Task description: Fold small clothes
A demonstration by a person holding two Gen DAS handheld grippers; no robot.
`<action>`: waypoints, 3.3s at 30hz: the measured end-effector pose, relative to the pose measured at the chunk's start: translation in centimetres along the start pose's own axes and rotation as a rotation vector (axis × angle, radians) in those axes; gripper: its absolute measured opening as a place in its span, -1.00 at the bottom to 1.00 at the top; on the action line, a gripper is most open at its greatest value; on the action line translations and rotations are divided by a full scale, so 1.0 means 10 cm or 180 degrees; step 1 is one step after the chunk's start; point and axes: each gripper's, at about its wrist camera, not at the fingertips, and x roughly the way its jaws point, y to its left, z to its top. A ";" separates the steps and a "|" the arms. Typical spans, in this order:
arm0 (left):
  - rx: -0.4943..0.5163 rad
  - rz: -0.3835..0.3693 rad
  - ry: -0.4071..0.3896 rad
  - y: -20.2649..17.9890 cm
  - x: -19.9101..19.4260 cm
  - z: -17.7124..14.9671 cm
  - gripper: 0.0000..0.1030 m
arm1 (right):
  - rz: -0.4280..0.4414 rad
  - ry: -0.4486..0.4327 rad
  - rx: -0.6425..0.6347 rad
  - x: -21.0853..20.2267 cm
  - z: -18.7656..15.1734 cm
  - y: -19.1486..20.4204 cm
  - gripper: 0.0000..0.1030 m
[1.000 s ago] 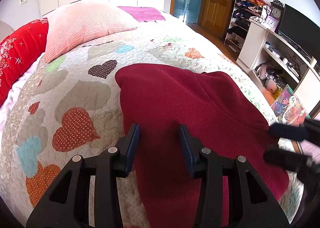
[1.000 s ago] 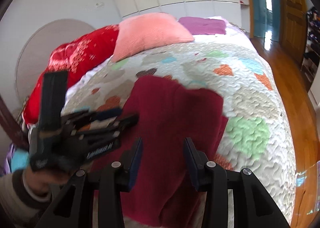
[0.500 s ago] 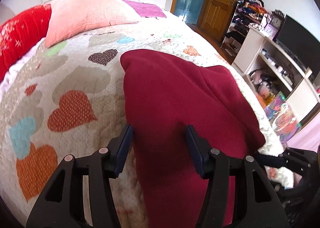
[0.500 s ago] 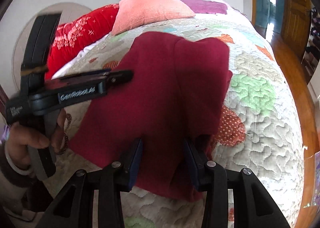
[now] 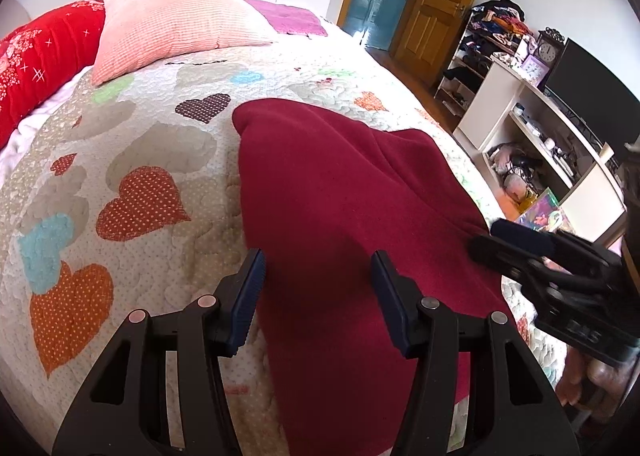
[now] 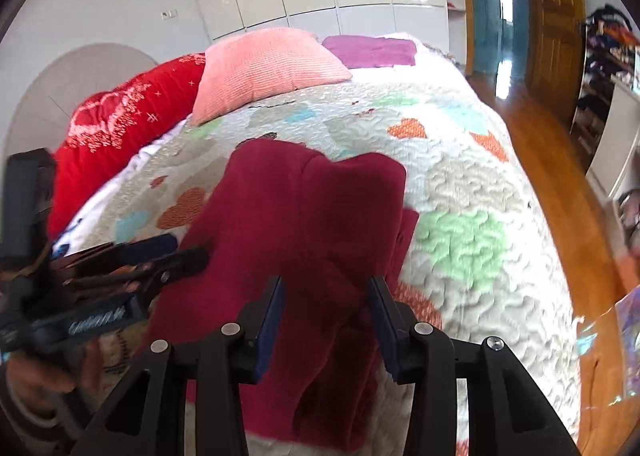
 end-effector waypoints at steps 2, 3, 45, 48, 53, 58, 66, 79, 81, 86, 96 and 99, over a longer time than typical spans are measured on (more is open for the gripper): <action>0.0034 0.0025 -0.0014 -0.01 0.01 -0.01 0.05 | -0.0045 0.0063 0.0002 0.12 0.04 -0.03 -0.20; 0.0046 0.0023 -0.0014 -0.01 0.01 -0.01 0.06 | -0.0076 0.0116 0.0024 0.20 0.05 -0.06 -0.20; -0.0434 -0.0675 -0.0235 0.67 -0.60 -0.02 0.06 | 0.1343 -0.0102 0.0656 0.49 0.26 0.16 0.23; -0.0462 -0.0509 -0.0193 0.87 -0.70 -0.09 0.06 | 0.1500 -0.0124 0.0634 0.55 0.33 0.41 0.23; -0.0668 -0.0265 0.0188 1.25 -0.44 -0.38 0.08 | 0.1353 0.0278 0.0482 0.93 0.26 0.78 0.25; -0.0666 -0.0274 0.0134 1.35 -0.50 -0.51 0.16 | 0.1201 0.0428 0.0392 0.89 0.11 0.77 0.33; -0.0586 0.0059 0.0083 1.14 -0.50 -0.41 0.26 | 0.0809 -0.0097 -0.0085 0.22 0.37 1.00 0.33; -0.0248 0.0511 -0.0210 1.03 -0.84 -0.42 0.26 | 0.0310 0.0192 -0.0561 0.59 0.17 1.27 -0.12; -0.0234 0.0568 -0.0287 1.01 -0.89 -0.42 0.26 | 0.0336 0.0140 -0.0513 0.46 0.19 1.29 -0.12; -0.0177 0.0765 -0.0458 0.94 -1.03 -0.44 0.26 | 0.0232 -0.0173 -0.0450 0.07 0.15 1.34 -0.05; -0.0219 0.0882 -0.0694 0.88 -1.29 -0.55 0.26 | 0.0114 -0.0267 -0.0228 -0.17 -0.01 1.36 -0.03; -0.0203 0.0928 -0.0711 0.87 -1.33 -0.56 0.26 | 0.0083 -0.0282 -0.0203 -0.20 -0.03 1.39 -0.02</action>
